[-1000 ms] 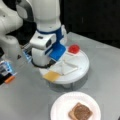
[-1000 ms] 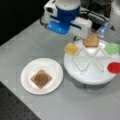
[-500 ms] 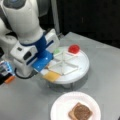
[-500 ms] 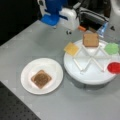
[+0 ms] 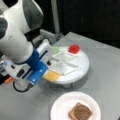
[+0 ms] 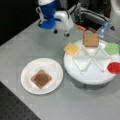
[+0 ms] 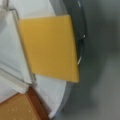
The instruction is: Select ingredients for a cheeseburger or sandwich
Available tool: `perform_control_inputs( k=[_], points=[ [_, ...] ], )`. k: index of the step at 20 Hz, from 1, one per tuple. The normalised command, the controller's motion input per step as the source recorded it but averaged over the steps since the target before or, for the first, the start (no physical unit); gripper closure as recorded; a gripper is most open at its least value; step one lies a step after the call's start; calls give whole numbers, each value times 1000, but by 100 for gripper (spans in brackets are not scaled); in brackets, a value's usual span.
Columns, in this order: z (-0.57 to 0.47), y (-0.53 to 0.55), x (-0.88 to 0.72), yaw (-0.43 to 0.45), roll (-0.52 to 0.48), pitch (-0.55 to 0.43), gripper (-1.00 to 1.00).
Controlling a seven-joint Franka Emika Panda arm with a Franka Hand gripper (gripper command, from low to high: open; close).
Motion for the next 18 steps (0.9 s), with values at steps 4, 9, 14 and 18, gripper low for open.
perform_control_inputs(
  k=[4,9,14,18],
  points=[
    [-189,-97,74,43,495,-28,-100],
    [-156,-116,37,18,433,-60,-100],
    [-192,-129,3,21,383,-81,-100],
    [-172,-123,-16,18,361,-87,-100]
  ],
)
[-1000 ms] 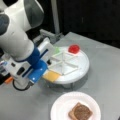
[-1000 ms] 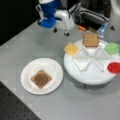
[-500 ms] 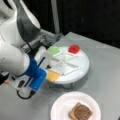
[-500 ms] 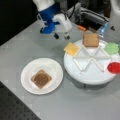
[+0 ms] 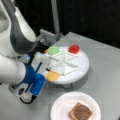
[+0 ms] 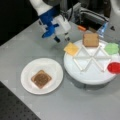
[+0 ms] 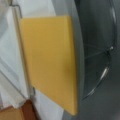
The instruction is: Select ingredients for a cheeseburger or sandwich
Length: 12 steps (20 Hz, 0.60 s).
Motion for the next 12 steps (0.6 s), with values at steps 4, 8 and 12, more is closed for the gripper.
perform_control_inputs(
  k=[4,8,12],
  points=[
    [-150,-80,-19,-9,313,-89,-100],
    [-128,-34,-4,-53,283,-101,-100],
    [-87,-2,-29,-88,231,-82,-100]
  ],
)
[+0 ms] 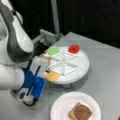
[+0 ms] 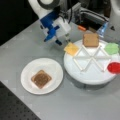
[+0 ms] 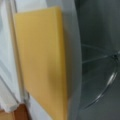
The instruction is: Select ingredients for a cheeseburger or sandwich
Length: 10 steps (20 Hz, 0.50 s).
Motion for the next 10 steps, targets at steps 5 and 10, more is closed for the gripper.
perform_control_inputs(
  k=[5,10],
  points=[
    [-78,55,-47,-108,176,-87,-100],
    [-63,90,-42,-121,151,-96,-100]
  ],
)
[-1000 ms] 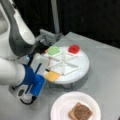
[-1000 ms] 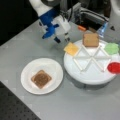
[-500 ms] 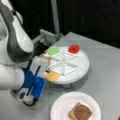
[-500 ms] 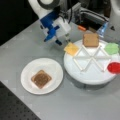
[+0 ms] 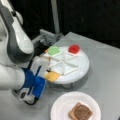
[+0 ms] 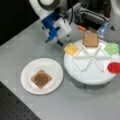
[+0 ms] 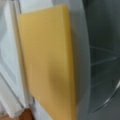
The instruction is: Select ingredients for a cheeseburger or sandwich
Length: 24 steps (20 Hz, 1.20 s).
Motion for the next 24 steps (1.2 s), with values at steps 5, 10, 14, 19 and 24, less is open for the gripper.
perform_control_inputs(
  k=[5,10,14,19,24],
  points=[
    [-54,69,-46,-105,122,-94,-100],
    [-60,94,-38,-114,113,-93,-100],
    [-61,133,-30,-120,115,-100,-100],
    [-62,149,-42,-121,100,-92,-100],
    [-60,124,-57,-146,69,-99,-100]
  ],
)
